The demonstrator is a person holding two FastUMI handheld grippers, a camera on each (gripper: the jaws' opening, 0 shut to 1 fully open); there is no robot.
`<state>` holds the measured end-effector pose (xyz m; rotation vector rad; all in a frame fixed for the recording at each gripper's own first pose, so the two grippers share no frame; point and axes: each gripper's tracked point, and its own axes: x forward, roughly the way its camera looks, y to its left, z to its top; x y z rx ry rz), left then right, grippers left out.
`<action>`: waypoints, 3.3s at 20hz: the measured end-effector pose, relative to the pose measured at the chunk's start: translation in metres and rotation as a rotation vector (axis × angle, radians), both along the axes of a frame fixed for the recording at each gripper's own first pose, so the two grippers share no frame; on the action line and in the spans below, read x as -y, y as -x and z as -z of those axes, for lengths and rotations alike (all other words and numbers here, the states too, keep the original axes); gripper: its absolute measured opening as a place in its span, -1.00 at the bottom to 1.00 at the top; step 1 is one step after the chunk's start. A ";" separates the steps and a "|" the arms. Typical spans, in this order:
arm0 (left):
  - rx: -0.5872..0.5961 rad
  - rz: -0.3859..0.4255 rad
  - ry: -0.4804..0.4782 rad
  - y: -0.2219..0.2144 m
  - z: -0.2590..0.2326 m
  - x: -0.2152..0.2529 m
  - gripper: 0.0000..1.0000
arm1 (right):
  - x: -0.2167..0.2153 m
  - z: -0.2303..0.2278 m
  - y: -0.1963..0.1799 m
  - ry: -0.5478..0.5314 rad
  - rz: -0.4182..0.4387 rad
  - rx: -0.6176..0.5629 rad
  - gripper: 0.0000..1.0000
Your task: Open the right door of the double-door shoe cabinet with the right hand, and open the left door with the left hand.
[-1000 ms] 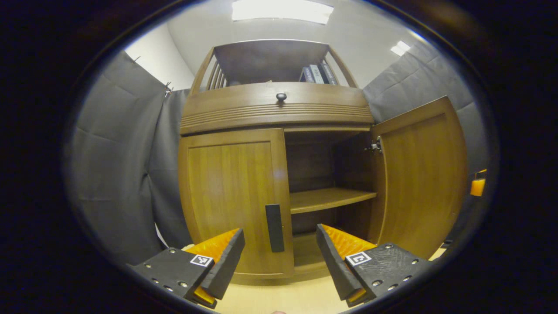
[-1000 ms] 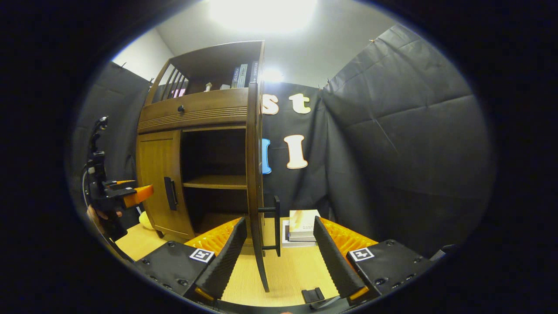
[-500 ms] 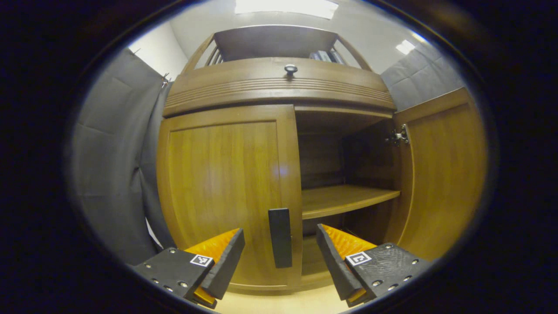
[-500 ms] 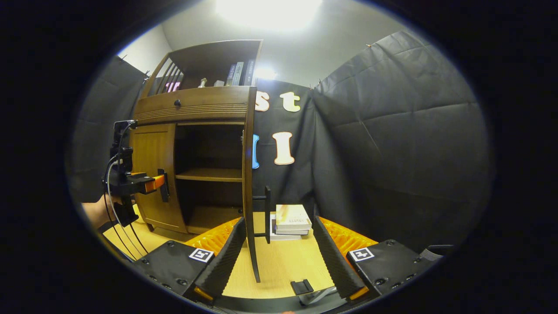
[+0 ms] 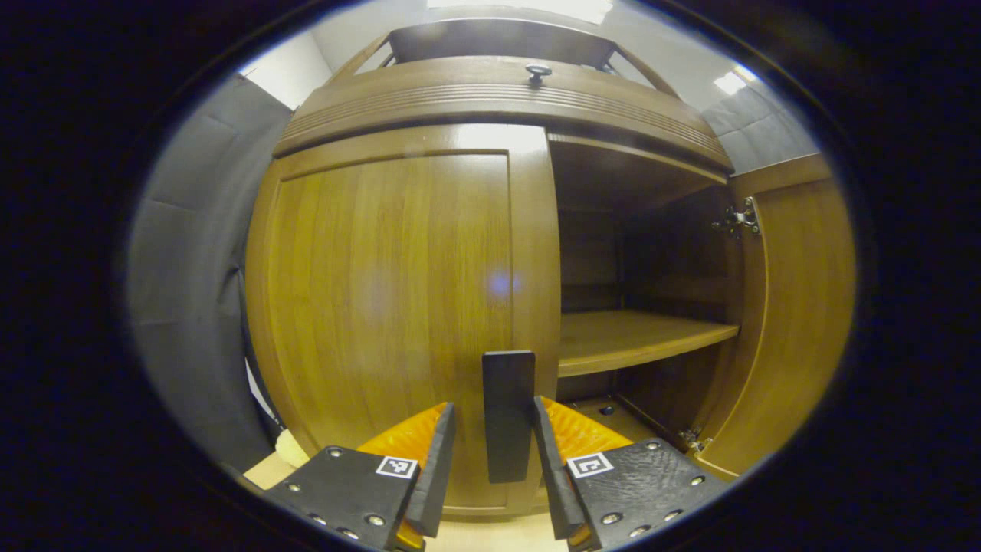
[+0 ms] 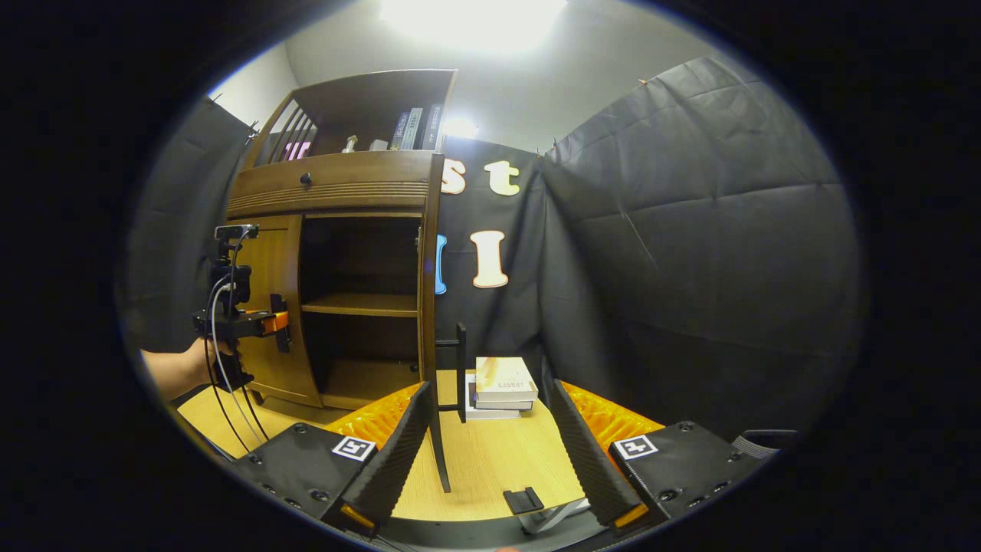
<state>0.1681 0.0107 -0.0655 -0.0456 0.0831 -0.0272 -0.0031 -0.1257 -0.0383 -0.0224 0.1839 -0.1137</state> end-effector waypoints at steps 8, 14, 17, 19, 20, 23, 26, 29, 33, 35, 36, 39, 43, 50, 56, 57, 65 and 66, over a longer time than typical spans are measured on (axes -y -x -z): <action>-0.024 0.003 -0.006 -0.001 0.001 0.007 -0.51 | 0.002 0.005 -0.005 -0.018 -0.044 0.001 0.94; -0.029 -0.012 -0.019 0.025 0.000 0.001 -0.51 | 0.002 0.011 -0.016 -0.038 -0.113 0.009 0.94; -0.023 -0.042 -0.023 0.045 -0.002 -0.007 -0.51 | -0.005 0.014 -0.025 -0.050 -0.164 0.010 0.94; -0.024 -0.058 -0.021 0.056 -0.003 -0.014 -0.54 | -0.012 0.015 -0.028 -0.067 -0.198 0.014 1.00; -0.025 -0.064 -0.021 0.064 -0.003 -0.016 -0.56 | -0.016 0.015 -0.029 -0.071 -0.214 0.016 0.87; -0.025 -0.078 -0.019 0.086 -0.004 -0.026 -0.61 | -0.027 0.015 -0.029 -0.066 -0.248 0.022 0.94; -0.027 -0.080 -0.019 0.109 -0.003 -0.036 -0.66 | -0.039 0.013 -0.026 -0.077 -0.267 0.023 0.87; -0.023 -0.083 -0.005 0.129 -0.004 -0.052 -0.72 | -0.055 0.011 -0.022 -0.085 -0.274 0.028 0.87; -0.031 -0.065 -0.007 0.153 -0.006 -0.072 -0.81 | -0.081 0.000 -0.010 -0.098 -0.280 0.047 0.86; -0.031 -0.064 -0.001 0.162 -0.005 -0.083 -0.78 | -0.095 -0.002 -0.009 -0.084 -0.287 0.046 0.86; -0.031 -0.064 -0.003 0.166 -0.006 -0.089 -0.77 | -0.099 -0.002 -0.007 -0.077 -0.289 0.042 0.86; -0.034 -0.062 -0.013 0.178 -0.007 -0.103 -0.72 | -0.112 -0.003 -0.003 -0.087 -0.300 0.037 0.94; -0.033 -0.076 -0.003 0.189 -0.004 -0.123 -0.70 | -0.135 0.000 0.001 -0.077 -0.334 0.026 0.86; -0.045 -0.100 0.017 0.197 0.003 -0.156 -0.75 | -0.161 -0.003 0.001 -0.067 -0.370 0.032 0.87; -0.053 -0.158 0.015 0.207 0.012 -0.194 -0.69 | -0.177 -0.002 -0.006 -0.070 -0.375 0.027 0.94; -0.055 -0.160 0.029 0.211 0.013 -0.200 -0.69 | -0.181 -0.002 -0.007 -0.071 -0.377 0.026 0.94; -0.046 -0.246 0.006 0.233 0.016 -0.261 -0.77 | -0.211 -0.006 -0.009 -0.065 -0.400 0.044 0.94; -0.045 -0.259 0.006 0.237 0.014 -0.270 -0.79 | -0.214 -0.007 -0.008 -0.066 -0.400 0.047 0.94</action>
